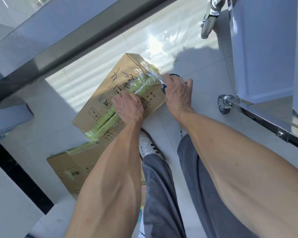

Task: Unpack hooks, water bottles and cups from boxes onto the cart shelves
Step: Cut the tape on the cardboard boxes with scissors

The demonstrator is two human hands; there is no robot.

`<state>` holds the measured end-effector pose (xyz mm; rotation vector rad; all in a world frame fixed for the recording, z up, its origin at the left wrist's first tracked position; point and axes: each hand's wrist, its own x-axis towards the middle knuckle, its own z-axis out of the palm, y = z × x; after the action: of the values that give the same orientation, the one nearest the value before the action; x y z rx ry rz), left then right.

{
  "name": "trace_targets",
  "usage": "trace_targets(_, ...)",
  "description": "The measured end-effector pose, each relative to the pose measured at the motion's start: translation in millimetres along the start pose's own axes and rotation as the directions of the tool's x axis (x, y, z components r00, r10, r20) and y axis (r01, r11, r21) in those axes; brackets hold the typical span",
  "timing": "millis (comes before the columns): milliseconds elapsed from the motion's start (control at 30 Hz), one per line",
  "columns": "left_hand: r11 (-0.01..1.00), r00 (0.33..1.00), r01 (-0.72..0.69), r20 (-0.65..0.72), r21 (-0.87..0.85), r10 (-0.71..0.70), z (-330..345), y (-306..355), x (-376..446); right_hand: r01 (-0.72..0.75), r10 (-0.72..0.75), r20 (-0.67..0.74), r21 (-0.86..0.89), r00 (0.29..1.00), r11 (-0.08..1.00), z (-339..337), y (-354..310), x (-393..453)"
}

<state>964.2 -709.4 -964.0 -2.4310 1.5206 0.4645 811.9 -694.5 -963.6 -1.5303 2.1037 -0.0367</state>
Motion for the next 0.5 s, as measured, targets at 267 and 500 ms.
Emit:
trace_targets(267,1.0,1.0,0.013,-0.005,-0.028,-0.013,-6,2,-5,-0.004,0.004,0.003,0.036,1.0,0.999,-2,1,-1)
trace_targets(500,0.993,0.997,0.042,-0.057,-0.109,-0.049,-16,1,-16,-0.226,0.221,-0.145,-0.024,0.965,0.974,-3,1,-20)
